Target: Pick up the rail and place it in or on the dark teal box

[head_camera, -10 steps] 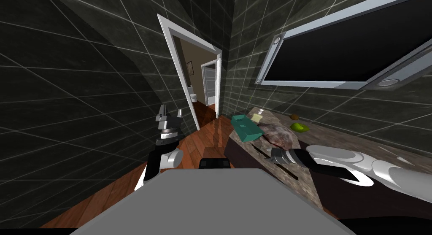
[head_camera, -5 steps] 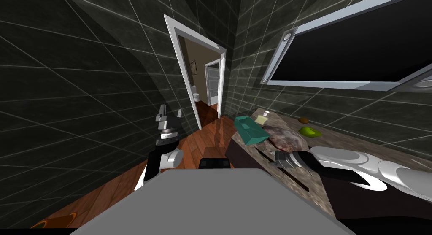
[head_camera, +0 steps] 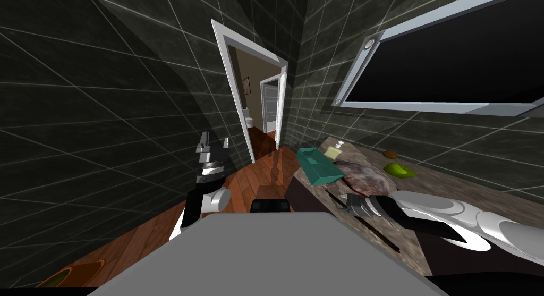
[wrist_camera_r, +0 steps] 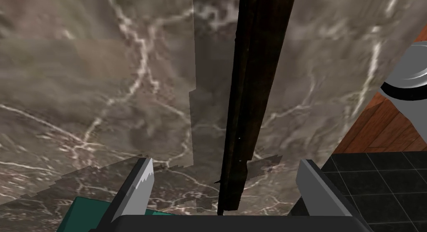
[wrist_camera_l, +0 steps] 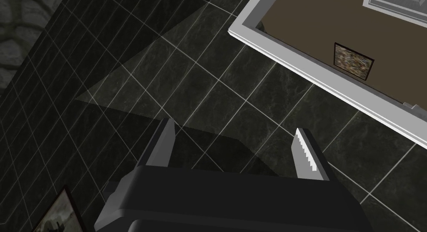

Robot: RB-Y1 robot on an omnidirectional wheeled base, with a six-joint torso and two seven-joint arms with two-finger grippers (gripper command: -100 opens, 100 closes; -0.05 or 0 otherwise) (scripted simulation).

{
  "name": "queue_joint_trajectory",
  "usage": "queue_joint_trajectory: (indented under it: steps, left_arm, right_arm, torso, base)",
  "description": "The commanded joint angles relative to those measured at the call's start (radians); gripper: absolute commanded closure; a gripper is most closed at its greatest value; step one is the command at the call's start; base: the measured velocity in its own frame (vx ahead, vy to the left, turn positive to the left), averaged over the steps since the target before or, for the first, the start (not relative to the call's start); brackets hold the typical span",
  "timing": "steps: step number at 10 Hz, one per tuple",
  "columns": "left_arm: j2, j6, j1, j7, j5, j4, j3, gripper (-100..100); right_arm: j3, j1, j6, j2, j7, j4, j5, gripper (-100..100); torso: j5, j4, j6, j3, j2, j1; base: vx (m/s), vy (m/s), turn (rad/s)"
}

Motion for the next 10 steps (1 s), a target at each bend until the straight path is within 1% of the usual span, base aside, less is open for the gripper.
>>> queue_joint_trajectory:
  steps: [1, 5, 6, 7, 8, 9, 10]
  left_arm:
    - [0.0, 0.0, 0.0, 0.0, 0.0, 0.0, 0.0, 0]
    - [0.0, 0.0, 0.0, 0.0, 0.0, 0.0, 0.0, 0]
    - [0.0, 0.0, 0.0, 0.0, 0.0, 0.0, 0.0, 0]
    - [0.0, 0.0, 0.0, 0.0, 0.0, 0.0, 0.0, 0]
    - [0.0, 0.0, 0.0, 0.0, 0.0, 0.0, 0.0, 0]
    - [0.0, 0.0, 0.0, 0.0, 0.0, 0.0, 0.0, 0]
    - [0.0, 0.0, 0.0, 0.0, 0.0, 0.0, 0.0, 0]
  right_arm:
    - [0.0, 0.0, 0.0, 0.0, 0.0, 0.0, 0.0, 100]
    - [0.0, 0.0, -0.002, 0.0, 0.0, -0.002, 0.0, 100]
    - [0.0, 0.0, -0.002, 0.0, 0.0, -0.002, 0.0, 0]
    - [-0.009, -0.006, -0.011, -0.032, -0.01, -0.015, -0.009, 100]
    - [-0.013, -0.009, -0.015, -0.048, -0.015, -0.023, -0.013, 100]
    - [-0.008, -0.008, -0.009, -0.038, -0.014, -0.022, -0.008, 100]
    - [-0.01, -0.007, -0.008, -0.041, -0.015, -0.024, -0.01, 0]
  torso:
    - [0.0, 0.0, 0.0, 0.0, 0.0, 0.0]
    - [-0.002, 0.0, -0.001, 0.0, 0.0, -0.003]
    - [-0.002, 0.0, 0.0, 0.0, -0.001, -0.004]
    - [-0.002, 0.0, 0.0, 0.0, -0.001, -0.004]
    - [-0.001, 0.0, 0.0, 0.0, 0.001, -0.004]
    - [-0.001, 0.0, 0.0, 0.001, 0.002, -0.004]
    - [-0.002, 0.0, 0.0, 0.001, 0.001, -0.004]
  base:
    - [0.0, 0.0, 0.0]
    - [0.0, 0.0, 0.0]
    - [0.0, 0.0, 0.0]
    - [-0.021, -0.01, -0.101]
    - [-0.035, -0.015, -0.106]
    - [-0.015, -0.007, -0.015]
    - [0.0, 0.0, 0.0]
